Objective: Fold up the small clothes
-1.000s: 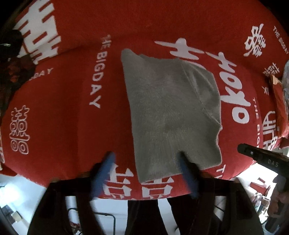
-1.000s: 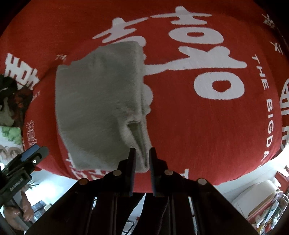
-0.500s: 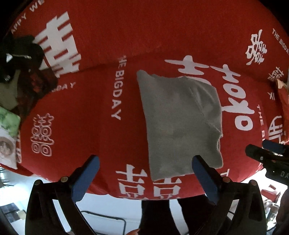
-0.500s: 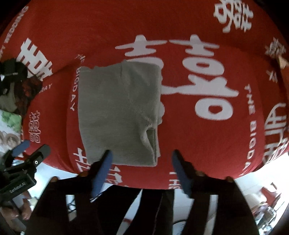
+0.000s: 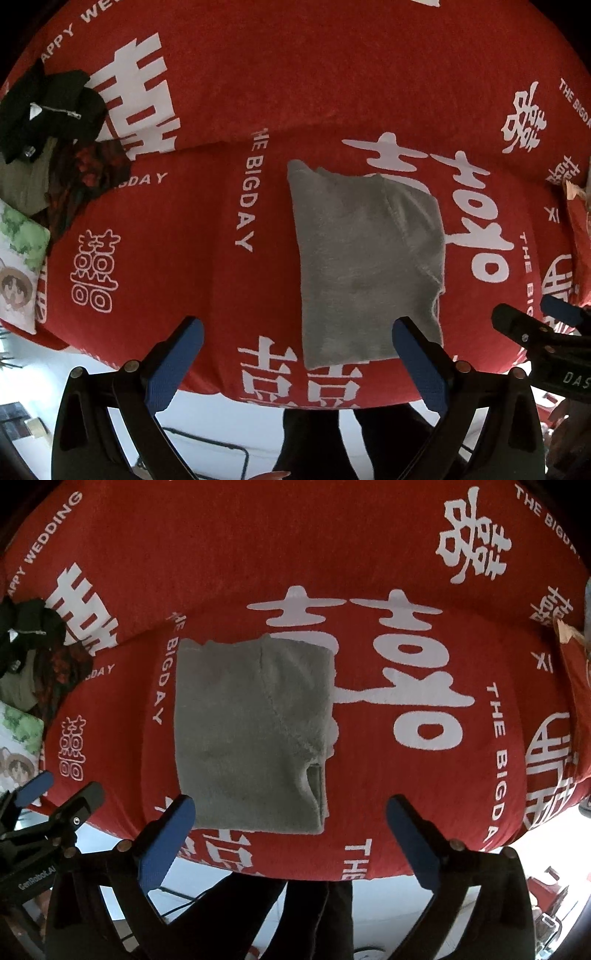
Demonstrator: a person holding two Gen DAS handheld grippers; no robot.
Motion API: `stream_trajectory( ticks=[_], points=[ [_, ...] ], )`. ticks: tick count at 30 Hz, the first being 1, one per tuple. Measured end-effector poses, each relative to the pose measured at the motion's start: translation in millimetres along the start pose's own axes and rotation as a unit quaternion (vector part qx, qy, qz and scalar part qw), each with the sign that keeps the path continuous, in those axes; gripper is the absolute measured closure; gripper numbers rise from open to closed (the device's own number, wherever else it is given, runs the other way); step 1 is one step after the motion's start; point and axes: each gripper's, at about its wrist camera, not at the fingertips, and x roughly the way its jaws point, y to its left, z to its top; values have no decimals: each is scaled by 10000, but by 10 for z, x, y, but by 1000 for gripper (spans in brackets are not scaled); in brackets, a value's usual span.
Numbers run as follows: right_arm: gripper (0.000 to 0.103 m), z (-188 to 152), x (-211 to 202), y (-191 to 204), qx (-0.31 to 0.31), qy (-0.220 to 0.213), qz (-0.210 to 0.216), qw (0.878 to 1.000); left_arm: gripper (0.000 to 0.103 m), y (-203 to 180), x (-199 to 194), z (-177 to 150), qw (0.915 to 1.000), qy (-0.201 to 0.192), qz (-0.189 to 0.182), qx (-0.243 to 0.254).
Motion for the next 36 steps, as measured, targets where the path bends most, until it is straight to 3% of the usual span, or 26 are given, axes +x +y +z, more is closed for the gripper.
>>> stream_trajectory(
  ticks=[36],
  points=[
    [0, 98, -73, 30, -107, 138, -163, 9997, 1, 26, -21, 54, 9998, 149, 109, -18]
  ],
)
